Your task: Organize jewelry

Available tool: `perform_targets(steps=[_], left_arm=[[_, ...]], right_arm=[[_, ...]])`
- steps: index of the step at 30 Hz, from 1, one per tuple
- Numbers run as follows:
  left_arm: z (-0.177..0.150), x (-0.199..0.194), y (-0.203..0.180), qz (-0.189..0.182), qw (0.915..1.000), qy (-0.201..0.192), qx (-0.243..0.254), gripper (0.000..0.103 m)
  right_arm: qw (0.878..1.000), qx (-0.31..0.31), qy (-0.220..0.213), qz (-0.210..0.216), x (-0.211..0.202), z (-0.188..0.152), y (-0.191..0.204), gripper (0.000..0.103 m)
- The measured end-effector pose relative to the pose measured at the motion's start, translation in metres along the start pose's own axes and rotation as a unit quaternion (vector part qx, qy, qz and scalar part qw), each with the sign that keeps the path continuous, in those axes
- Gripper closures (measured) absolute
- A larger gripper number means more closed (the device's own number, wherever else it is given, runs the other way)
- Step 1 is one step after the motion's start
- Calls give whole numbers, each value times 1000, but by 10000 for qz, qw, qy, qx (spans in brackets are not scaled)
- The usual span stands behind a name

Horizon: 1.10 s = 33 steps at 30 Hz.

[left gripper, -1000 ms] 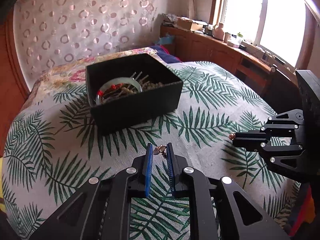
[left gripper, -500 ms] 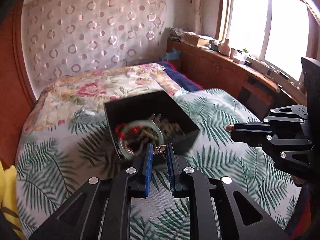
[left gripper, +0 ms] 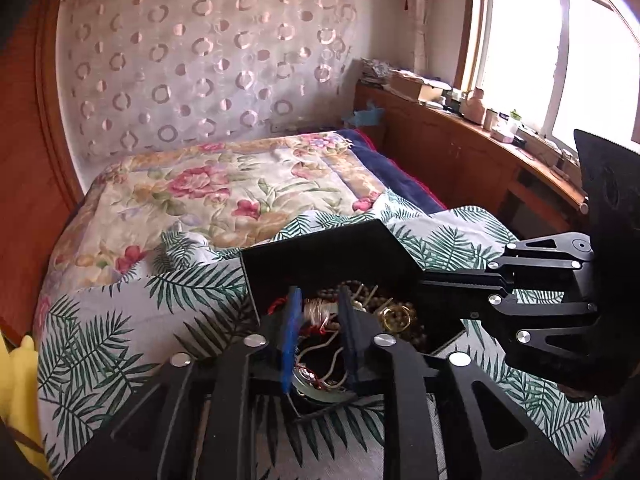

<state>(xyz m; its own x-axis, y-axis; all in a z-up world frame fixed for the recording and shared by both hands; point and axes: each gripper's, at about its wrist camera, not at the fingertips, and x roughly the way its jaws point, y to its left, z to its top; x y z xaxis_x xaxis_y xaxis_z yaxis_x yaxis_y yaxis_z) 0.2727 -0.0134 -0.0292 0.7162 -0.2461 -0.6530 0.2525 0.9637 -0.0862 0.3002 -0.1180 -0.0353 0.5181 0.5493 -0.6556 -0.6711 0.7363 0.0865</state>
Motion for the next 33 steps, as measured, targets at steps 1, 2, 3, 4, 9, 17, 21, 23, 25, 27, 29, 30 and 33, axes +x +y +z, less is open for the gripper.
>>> perform_targets(steps=[1, 2, 3, 4, 9, 17, 21, 23, 25, 27, 29, 30, 33], left_arm=[[-1, -1, 1, 18, 10000, -26, -29, 74], [-2, -3, 2, 45, 10000, -54, -62, 68], [-3, -5, 3, 61, 9999, -66, -79, 62], [-4, -9, 4, 94, 9999, -95, -100, 59], [-16, -39, 0, 297, 9989, -327, -156, 21], [-46, -104, -17, 685, 9954, -629, -219, 8], [-62, -131, -27, 902, 9935, -663, -213, 8], [-71, -143, -31, 1053, 9917, -710, -216, 8], [-79, -153, -33, 1094, 9907, -756, -271, 8], [-87, -164, -35, 1075, 9904, -811, -320, 8], [-93, -172, -39, 1150, 9893, -850, -286, 8], [-95, -175, -39, 1202, 9885, -871, -270, 8], [-103, -184, -43, 1317, 9865, -940, -243, 8]], right_arm=[[10000, 7, 3, -12, 0, 1, 0, 96], [10000, 19, -2, -26, 0, 1, -1, 96], [10000, 31, -18, -43, -1, 0, 0, 96], [10000, 45, -32, -49, -4, -2, 0, 96], [9989, 235, -307, -261, -33, -13, 13, 74], [9907, 618, -866, -848, -97, -47, 37, 28], [9843, 817, -1128, -1087, -127, -66, 49, 12], [9803, 890, -1249, -1242, -140, -74, 55, 5], [9769, 970, -1366, -1326, -152, -83, 61, 2], [9745, 1071, -1416, -1373, -160, -92, 66, 2], [9716, 1176, -1433, -1472, -166, -100, 72, 2], [9707, 1215, -1424, -1507, -168, -102, 71, 2], [9677, 1292, -1472, -1587, -175, -109, 76, 2]])
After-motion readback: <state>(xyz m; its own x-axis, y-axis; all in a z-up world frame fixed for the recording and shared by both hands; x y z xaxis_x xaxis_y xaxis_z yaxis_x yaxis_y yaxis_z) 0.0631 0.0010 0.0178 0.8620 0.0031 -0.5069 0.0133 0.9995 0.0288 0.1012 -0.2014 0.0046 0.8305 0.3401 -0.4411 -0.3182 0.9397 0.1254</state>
